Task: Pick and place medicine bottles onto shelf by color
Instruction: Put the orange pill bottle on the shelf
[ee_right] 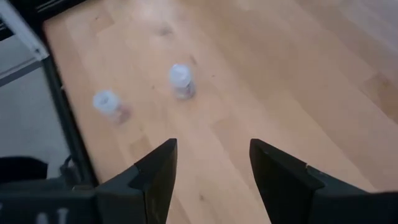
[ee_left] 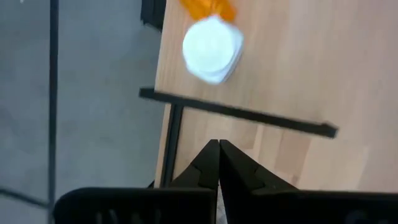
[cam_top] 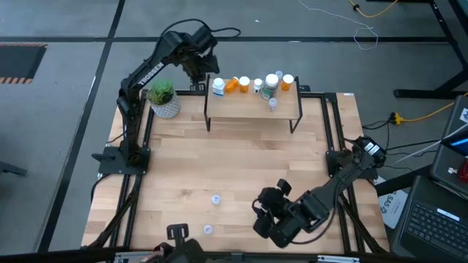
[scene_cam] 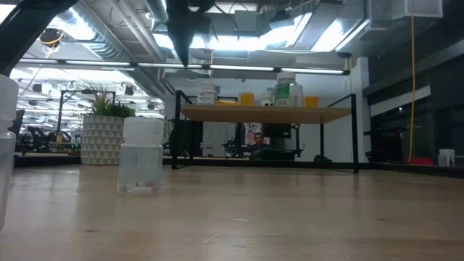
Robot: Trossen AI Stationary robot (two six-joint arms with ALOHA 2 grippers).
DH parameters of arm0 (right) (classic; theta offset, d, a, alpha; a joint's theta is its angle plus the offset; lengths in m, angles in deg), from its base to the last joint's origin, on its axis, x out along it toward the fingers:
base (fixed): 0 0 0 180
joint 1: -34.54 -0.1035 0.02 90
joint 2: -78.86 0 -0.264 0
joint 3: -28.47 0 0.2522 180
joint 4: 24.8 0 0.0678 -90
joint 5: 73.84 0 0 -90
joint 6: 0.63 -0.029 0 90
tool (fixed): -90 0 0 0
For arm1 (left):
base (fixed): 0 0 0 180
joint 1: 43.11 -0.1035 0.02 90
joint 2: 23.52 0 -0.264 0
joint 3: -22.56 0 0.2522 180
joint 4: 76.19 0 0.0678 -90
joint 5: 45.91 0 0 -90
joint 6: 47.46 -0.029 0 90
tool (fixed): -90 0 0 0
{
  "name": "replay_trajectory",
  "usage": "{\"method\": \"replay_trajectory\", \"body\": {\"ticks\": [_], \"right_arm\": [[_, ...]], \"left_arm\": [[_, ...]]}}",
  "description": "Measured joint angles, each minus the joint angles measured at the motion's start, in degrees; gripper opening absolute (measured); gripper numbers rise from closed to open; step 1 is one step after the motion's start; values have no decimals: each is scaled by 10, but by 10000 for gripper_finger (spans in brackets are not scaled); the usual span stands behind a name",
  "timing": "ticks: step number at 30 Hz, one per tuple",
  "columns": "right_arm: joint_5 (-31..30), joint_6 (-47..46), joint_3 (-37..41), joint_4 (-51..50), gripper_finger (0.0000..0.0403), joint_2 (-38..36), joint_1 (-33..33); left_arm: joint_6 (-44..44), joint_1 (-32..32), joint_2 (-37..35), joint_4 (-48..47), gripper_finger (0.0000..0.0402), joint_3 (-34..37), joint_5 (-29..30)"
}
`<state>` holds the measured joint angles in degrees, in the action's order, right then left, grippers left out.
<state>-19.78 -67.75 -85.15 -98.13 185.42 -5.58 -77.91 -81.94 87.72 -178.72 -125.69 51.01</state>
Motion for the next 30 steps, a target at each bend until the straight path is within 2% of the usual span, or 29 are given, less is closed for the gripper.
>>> {"method": "replay_trajectory", "body": {"ticks": [4, 10, 15, 17, 24, 30], "right_arm": [[0, 3, 0, 0, 204, 0, 25], [3, 58, 0, -1, 204, 0, 74], [65, 133, -7, -3, 204, -1, 124], [71, 171, -21, -8, 204, -2, 141], [25, 353, -92, -15, 204, -3, 203], [-32, 472, -146, -15, 204, -3, 283]], "left_arm": [[1, -7, -24, -5, 1, 0, -50], [12, -16, -47, -13, 1, 2, -89], [16, -21, -81, -13, 1, 1, -90], [16, -21, -95, -13, 1, 1, -96], [-18, -41, -118, -13, 1, 1, -148], [-31, -83, -110, -12, 1, 1, -160]]}}
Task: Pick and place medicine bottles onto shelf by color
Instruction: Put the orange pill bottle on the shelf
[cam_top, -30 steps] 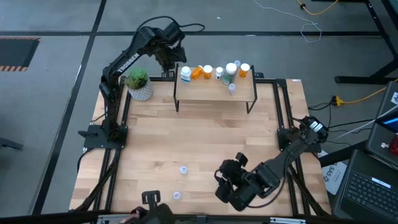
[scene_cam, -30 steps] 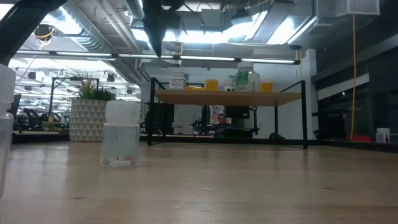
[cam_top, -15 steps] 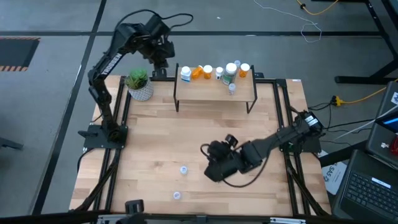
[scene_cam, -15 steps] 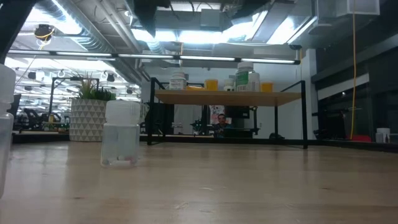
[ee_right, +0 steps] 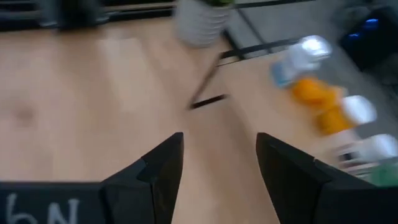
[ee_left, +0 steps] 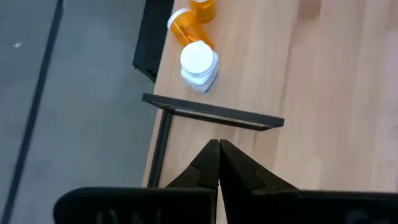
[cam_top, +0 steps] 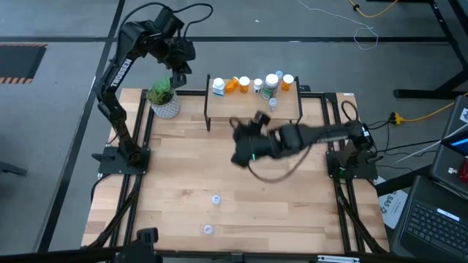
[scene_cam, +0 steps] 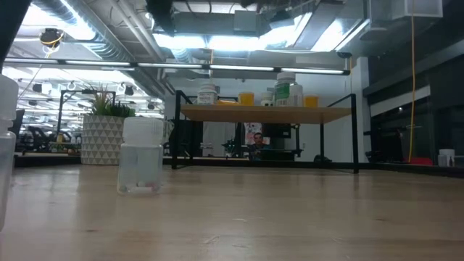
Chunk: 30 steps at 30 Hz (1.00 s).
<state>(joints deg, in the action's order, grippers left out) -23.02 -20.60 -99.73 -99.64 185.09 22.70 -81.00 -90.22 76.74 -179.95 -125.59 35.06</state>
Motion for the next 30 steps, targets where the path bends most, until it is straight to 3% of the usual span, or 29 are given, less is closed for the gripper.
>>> {"method": "replay_trajectory", "body": {"ticks": [7, 13, 18, 26, 30], "right_arm": [[36, 121, -18, 17, 204, 0, 166], [190, 236, -18, 120, 204, 0, 318], [279, 248, -18, 168, 204, 0, 409], [324, 232, -18, 178, 204, 8, 459], [277, 232, -31, 124, 204, 7, 459]], "left_arm": [[4, -38, 20, 10, 1, 1, -34], [17, -40, 37, 11, 1, 1, -25], [18, -38, 44, 11, 3, 1, -17], [31, -35, 45, 90, 5, 1, -28], [45, -19, 56, 175, 2, 0, -48]]}}
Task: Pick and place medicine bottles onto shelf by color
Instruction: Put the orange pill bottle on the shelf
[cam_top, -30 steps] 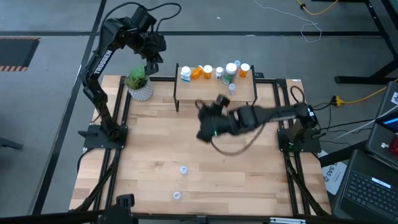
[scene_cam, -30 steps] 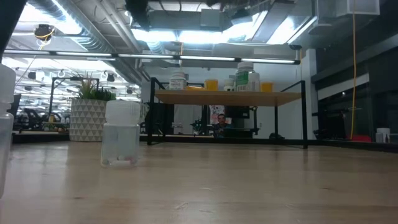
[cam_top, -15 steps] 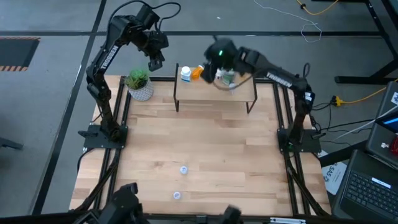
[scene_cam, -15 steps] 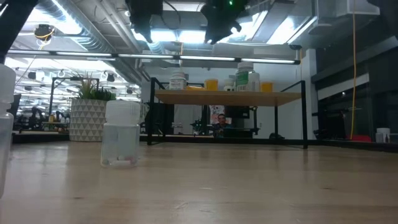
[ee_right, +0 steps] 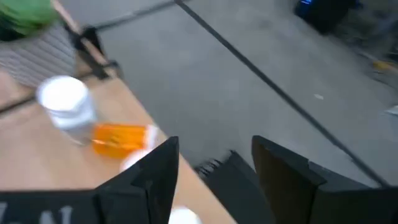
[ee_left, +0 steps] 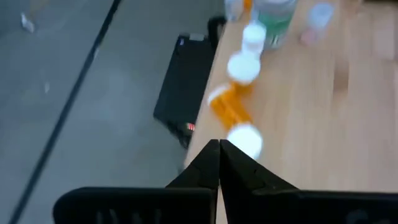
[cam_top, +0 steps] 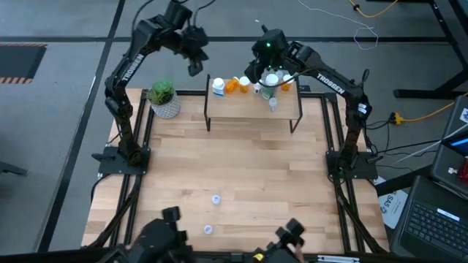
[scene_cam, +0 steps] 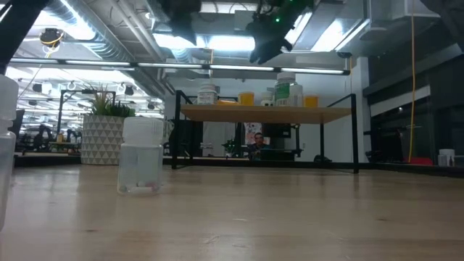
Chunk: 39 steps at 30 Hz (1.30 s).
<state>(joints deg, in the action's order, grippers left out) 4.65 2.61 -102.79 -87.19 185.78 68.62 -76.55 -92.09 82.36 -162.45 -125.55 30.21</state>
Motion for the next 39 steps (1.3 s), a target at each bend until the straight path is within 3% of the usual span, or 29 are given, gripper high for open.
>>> {"method": "replay_trajectory", "body": {"ticks": [5, 9, 12, 18, 28, 39], "right_arm": [[-136, 20, -101, -88, 204, -6, 3], [-197, 37, -175, -136, 204, -18, 20], [-201, 47, -133, -142, 203, -73, 44], [-199, -22, -122, -288, 204, -135, 99], [-198, -8, -122, -343, 204, -202, 109], [-198, 59, -122, -334, 204, -216, 109]], "left_arm": [[-28, 32, 40, 46, 7, 0, -3], [-28, 57, 86, 99, 33, 0, 28], [-25, 75, 112, 149, 65, 0, 85], [-20, 100, 157, 179, 119, 0, 153], [-2, 133, 206, 180, 122, 0, 347], [65, 137, 206, 140, 122, 0, 363]]}}
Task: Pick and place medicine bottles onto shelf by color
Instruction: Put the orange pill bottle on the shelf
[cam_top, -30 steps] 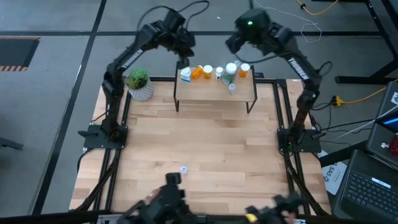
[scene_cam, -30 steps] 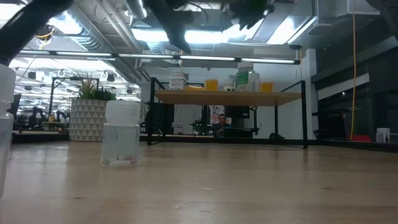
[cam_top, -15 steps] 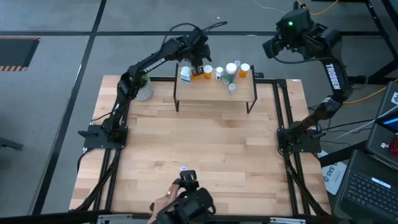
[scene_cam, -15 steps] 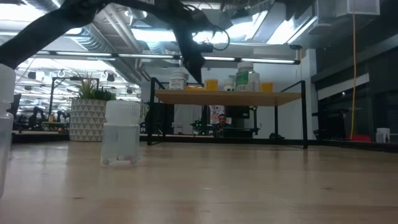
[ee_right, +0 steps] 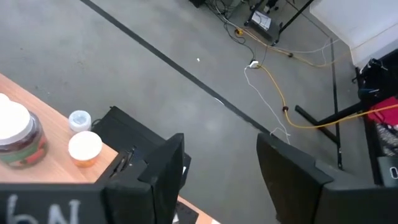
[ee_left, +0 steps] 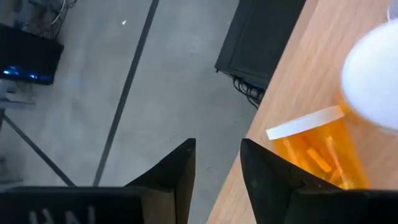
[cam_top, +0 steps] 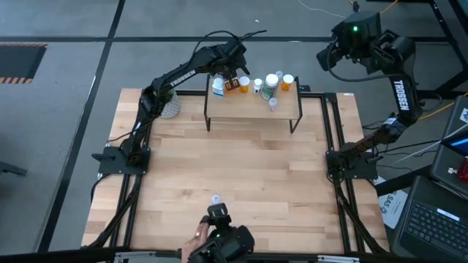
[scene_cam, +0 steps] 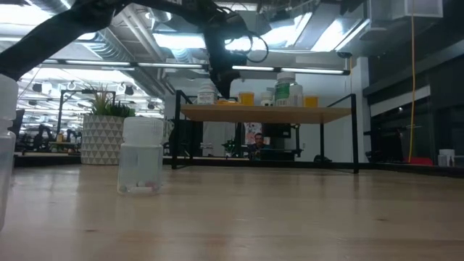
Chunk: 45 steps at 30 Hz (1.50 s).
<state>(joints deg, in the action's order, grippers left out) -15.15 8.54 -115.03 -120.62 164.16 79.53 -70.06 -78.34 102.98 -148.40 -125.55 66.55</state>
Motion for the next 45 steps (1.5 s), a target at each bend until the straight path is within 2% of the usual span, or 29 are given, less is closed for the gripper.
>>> {"method": "replay_trajectory", "body": {"ticks": [16, 23, 38, 45], "right_arm": [[1, 3, 0, 1, 204, 0, 0], [44, 2, 0, 0, 204, 0, 0], [44, 4, 0, -1, 204, 0, 0], [44, 6, 0, -2, 204, 0, 0]], "left_arm": [[16, 34, 7, -62, 122, 0, 6], [31, 47, 7, -77, 121, 0, 6], [46, 107, 5, -154, 121, 0, 6], [32, 123, -6, -125, 121, -4, 74]]}}
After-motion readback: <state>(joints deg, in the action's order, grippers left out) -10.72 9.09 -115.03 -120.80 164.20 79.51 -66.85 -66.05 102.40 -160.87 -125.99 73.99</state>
